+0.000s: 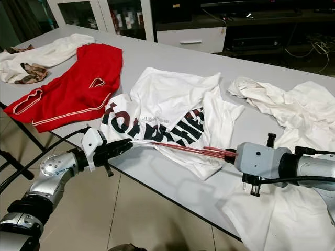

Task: Hang hanger

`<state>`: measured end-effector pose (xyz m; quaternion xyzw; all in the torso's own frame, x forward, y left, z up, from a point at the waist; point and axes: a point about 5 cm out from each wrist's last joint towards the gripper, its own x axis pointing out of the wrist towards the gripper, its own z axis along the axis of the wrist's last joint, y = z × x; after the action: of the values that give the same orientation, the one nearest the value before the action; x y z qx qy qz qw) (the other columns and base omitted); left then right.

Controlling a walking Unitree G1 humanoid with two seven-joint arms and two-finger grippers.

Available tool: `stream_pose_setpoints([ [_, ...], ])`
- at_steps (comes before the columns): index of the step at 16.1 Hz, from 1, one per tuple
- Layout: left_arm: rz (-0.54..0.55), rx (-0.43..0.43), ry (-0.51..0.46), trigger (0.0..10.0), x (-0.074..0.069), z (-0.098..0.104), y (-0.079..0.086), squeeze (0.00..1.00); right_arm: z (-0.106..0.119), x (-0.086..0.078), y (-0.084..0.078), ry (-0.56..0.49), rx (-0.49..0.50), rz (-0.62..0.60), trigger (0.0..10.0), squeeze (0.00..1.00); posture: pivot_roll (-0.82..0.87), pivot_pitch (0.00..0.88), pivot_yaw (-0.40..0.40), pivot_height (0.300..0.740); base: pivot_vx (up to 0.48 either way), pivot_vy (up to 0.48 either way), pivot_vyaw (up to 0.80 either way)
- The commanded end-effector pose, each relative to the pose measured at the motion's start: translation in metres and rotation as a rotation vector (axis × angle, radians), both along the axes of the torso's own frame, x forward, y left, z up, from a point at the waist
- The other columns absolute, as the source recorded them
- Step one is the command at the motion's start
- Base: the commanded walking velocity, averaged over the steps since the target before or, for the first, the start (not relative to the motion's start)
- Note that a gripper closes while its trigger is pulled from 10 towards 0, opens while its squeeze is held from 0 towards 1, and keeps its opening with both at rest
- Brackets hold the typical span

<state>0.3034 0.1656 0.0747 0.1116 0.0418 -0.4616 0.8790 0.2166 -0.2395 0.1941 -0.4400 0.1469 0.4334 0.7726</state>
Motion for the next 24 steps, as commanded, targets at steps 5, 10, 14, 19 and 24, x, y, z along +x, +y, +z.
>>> stream_pose_setpoints([
  [5, -0.009, 0.016, -0.016, 0.0, 0.005, 0.007, 0.001, 0.0, -0.005, 0.006, 0.019, -0.023, -0.002, 0.055, 10.0, 0.0, -0.16, 0.0, 0.125, 0.736, 0.0, 0.0, 0.0],
  [10, -0.017, 0.016, -0.014, 0.0, 0.004, 0.006, 0.0, 0.0, -0.001, 0.014, 0.02, -0.057, -0.006, 0.038, 10.0, 0.0, -0.16, 0.0, 0.123, 0.736, 0.0, 0.0, 0.0],
  [14, -0.021, 0.015, -0.02, 0.0, 0.005, 0.007, -0.001, 0.0, -0.005, 0.016, 0.025, -0.061, -0.029, 0.032, 10.0, 0.0, -0.16, 0.0, 0.124, 0.736, 0.0, 0.0, 0.0],
  [19, -0.074, -0.001, -0.081, 0.0, 0.01, 0.022, -0.015, 0.0, -0.009, 0.019, 0.044, -0.069, -0.001, 0.065, 10.0, 0.0, -0.16, 0.0, 0.123, 0.736, 0.0, 0.0, 0.0],
  [24, -0.122, 0.017, -0.125, 0.0, 0.012, 0.034, -0.021, 0.0, -0.007, 0.022, 0.048, -0.089, -0.001, 0.067, 10.0, 0.0, -0.16, 0.0, 0.127, 0.736, 0.0, 0.0, 0.0],
])
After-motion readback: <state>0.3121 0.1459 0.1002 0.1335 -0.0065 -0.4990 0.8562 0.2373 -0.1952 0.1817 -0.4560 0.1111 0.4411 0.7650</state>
